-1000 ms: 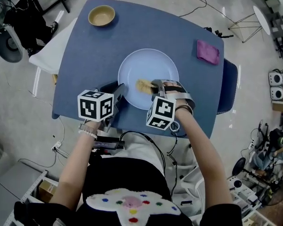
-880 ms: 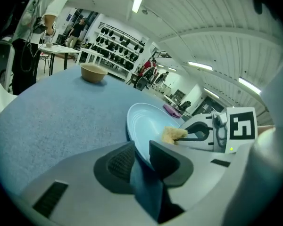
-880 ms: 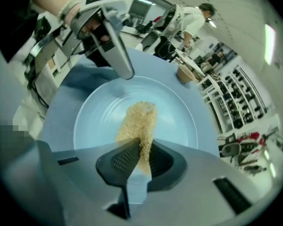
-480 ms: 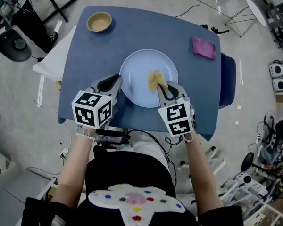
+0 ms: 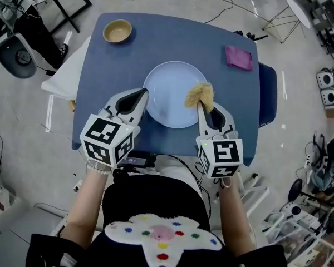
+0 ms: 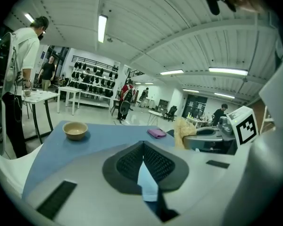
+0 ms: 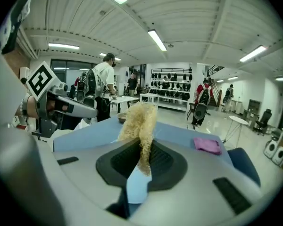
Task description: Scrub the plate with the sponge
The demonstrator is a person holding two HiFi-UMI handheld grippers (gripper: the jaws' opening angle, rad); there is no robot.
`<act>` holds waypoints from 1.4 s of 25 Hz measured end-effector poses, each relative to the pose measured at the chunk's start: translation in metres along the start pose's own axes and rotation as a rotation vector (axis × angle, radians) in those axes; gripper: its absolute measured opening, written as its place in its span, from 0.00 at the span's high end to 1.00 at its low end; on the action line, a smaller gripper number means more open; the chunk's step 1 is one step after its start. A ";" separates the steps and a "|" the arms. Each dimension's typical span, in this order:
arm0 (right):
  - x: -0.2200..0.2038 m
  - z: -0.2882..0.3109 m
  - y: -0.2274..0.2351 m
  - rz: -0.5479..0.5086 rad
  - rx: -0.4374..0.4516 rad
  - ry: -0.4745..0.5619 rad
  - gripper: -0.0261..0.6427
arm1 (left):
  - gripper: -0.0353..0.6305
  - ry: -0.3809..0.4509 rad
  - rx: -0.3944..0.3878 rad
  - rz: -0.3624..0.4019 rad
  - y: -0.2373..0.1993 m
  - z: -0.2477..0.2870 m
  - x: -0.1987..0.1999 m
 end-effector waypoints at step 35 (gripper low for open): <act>0.014 -0.025 -0.010 0.029 -0.037 0.040 0.90 | 0.93 -0.015 0.021 0.102 0.004 -0.031 0.004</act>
Point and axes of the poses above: the fingertips, and each gripper's own axes: z forward along the fingers, y to its right, x out of its top, the point moved 4 cm from there along -z, backward along the fingers, and after that the axes turned 10 degrees about y, right-handed, at the moved point
